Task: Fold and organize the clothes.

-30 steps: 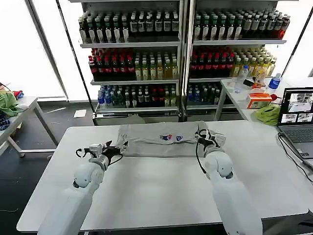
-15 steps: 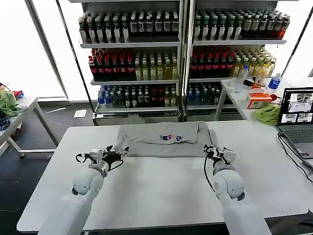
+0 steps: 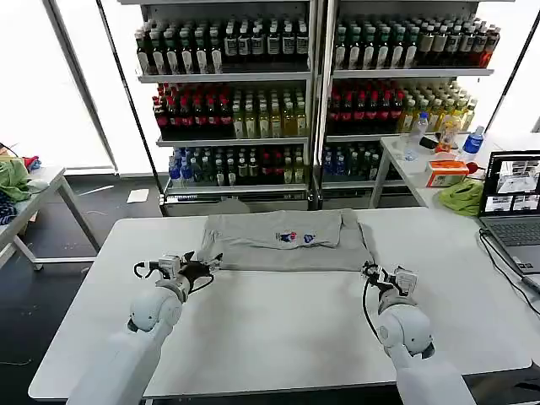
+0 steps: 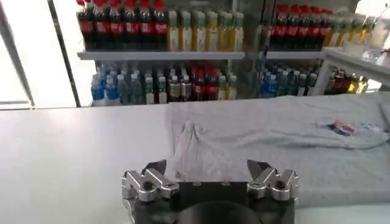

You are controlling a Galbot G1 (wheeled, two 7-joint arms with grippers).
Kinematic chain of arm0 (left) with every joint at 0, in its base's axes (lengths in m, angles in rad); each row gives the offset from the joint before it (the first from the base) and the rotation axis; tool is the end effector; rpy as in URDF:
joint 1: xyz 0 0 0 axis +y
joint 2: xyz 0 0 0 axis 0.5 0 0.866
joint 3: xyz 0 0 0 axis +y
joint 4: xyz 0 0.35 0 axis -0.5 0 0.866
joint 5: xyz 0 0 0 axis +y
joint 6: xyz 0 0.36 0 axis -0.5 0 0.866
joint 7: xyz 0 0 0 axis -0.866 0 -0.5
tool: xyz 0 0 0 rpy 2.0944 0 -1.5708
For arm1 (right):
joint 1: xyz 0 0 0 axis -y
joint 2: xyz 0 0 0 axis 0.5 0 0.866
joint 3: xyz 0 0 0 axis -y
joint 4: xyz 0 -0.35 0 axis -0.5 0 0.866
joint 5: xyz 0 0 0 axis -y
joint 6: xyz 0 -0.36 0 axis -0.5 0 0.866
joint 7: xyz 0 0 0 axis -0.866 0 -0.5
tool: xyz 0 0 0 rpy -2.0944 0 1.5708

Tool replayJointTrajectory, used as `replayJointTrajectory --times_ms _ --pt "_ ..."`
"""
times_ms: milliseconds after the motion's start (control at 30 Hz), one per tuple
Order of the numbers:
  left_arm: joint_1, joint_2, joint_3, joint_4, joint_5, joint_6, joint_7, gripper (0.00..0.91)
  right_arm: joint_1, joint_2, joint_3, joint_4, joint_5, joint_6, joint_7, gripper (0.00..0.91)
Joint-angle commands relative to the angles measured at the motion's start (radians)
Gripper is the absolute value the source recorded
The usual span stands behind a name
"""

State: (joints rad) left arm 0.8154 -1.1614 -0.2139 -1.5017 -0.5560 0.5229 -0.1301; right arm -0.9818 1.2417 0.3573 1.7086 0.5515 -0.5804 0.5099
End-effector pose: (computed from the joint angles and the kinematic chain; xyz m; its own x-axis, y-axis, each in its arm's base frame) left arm 0.4219 0.0488 -0.2985 -0.8697 0.1444 0.4720 0.1425 0.9890 -0.0400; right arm 0.3707 -0.0413 -0.2799 -0.8622 0.2064 0.4626 0.2231 0.9746 -0.0190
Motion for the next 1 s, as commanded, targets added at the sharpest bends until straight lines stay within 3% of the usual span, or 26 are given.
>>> replayJointTrajectory --times_ms 33,700,733,767,800,867,933,1000 --pt "-0.028 -0.005 0.002 0.038 0.002 0.018 -0.010 0.907 0.016 -0.005 0.001 -0.032 -0.001 0.000 0.002 0.907" --pt "-0.017 0.001 0.003 0.067 0.008 0.013 -0.004 0.907 0.076 0.013 -0.047 -0.114 -0.039 0.000 -0.013 0.907" --pt "-0.011 0.003 0.003 0.065 0.008 0.014 -0.004 0.776 0.074 0.013 -0.047 -0.114 -0.040 0.000 -0.016 0.907" --pt "-0.009 0.002 0.003 0.064 0.008 0.015 -0.005 0.655 0.073 0.014 -0.047 -0.115 -0.042 0.000 -0.018 0.846" --pt "-0.006 0.001 0.001 0.061 0.007 0.016 -0.005 0.595 0.071 0.014 -0.047 -0.115 -0.044 0.000 -0.021 0.736" --pt "0.002 0.002 0.001 0.056 0.007 0.018 -0.005 0.282 0.066 0.017 -0.047 -0.117 -0.045 0.000 -0.025 0.504" --pt "0.014 0.005 0.004 0.047 0.007 0.024 -0.003 0.141 0.063 0.020 -0.048 -0.121 -0.049 0.000 -0.027 0.353" --pt "0.022 0.006 0.004 0.041 0.008 0.028 -0.003 0.030 0.060 0.021 -0.050 -0.121 -0.053 0.001 -0.030 0.060"
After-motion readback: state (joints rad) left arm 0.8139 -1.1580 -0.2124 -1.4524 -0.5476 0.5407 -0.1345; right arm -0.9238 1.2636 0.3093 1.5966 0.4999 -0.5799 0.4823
